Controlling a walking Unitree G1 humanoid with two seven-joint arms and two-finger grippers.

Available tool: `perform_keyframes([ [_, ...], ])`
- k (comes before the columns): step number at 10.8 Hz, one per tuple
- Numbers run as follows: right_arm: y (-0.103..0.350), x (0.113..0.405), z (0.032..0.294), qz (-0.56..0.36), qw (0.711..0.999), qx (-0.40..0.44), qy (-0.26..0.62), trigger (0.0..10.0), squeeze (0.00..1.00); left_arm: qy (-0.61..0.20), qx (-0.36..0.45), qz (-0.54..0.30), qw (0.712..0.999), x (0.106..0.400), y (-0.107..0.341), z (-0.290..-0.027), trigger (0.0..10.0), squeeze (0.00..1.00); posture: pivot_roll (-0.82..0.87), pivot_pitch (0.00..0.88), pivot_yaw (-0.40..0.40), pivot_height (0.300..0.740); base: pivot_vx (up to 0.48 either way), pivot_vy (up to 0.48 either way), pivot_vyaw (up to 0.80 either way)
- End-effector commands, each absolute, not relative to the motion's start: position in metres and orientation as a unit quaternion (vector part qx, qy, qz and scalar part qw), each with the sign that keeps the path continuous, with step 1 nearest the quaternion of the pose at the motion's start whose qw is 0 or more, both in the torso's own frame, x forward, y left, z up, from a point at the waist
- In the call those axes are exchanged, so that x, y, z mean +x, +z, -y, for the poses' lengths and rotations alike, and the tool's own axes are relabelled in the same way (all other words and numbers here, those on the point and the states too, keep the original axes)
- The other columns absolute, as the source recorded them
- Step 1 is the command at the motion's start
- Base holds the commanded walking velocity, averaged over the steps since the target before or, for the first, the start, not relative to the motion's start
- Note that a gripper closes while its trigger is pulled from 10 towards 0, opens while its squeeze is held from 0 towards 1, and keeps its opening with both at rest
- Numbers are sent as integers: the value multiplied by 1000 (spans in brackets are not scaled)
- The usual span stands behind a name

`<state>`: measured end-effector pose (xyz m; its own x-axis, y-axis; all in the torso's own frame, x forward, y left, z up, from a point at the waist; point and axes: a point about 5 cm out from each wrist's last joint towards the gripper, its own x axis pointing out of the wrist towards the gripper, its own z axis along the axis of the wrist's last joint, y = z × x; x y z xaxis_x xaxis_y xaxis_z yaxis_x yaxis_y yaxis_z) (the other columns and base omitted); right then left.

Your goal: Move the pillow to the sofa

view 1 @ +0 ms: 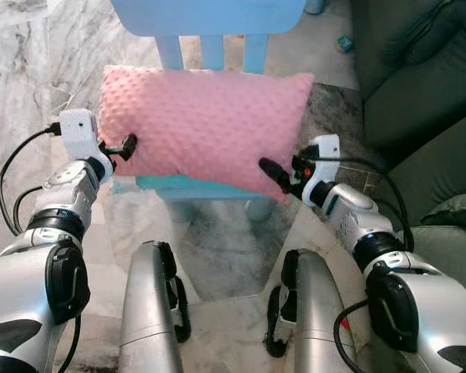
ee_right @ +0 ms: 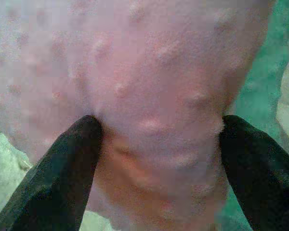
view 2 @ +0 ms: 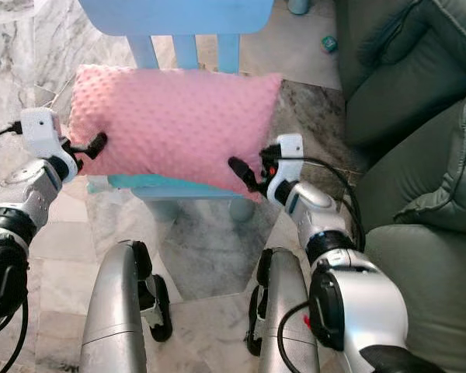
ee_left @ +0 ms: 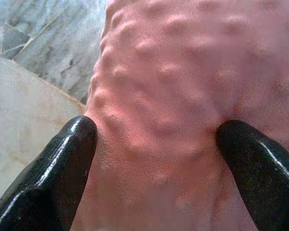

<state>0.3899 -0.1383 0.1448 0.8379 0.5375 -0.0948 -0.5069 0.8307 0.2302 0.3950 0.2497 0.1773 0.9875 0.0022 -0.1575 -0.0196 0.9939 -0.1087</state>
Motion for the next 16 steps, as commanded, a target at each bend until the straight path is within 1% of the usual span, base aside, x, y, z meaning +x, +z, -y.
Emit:
perform_keyframes([
  [1, 127, 382, 136, -109, 949, 100, 280, 0, 0, 11, -62, -114, 991, 387, 158, -256, 0, 0, -98, 531, 12, 571, 0, 0, 0],
  [2, 127, 382, 137, -108, 949, 101, 278, 0, 0, 14, -54, -120, 991, 385, 154, -256, 0, 0, -106, 534, 11, 571, 0, 0, 0],
  [3, 127, 382, 138, -105, 949, 102, 280, 0, 0, 9, -53, -123, 991, 385, 152, -255, 10000, 0, -110, 535, 11, 571, 0, 0, 0],
  [6, 126, 381, 143, -101, 949, 99, 282, 0, 0, -23, -48, -128, 990, 386, 154, -249, 10000, 0, -120, 542, 8, 571, 0, 0, 0],
  [8, 126, 380, 143, -96, 948, 99, 286, 0, 0, -54, -65, -136, 987, 387, 150, -241, 10000, 0, -124, 542, 8, 571, 0, 0, 0],
  [9, 126, 380, 142, -94, 947, 100, 289, 0, 0, -60, -63, -144, 986, 385, 146, -240, 0, 0, -124, 542, 8, 571, 0, 0, 0],
  [14, 124, 378, 144, -96, 947, 92, 292, 0, 0, -52, -61, -150, 985, 381, 138, -243, 0, 0, -121, 542, 5, 571, 0, 0, 0],
  [16, 126, 379, 142, -90, 948, 90, 293, 0, 0, -56, -79, -140, 985, 381, 139, -243, 0, 0, -118, 538, 5, 571, 0, 0, 0],
])
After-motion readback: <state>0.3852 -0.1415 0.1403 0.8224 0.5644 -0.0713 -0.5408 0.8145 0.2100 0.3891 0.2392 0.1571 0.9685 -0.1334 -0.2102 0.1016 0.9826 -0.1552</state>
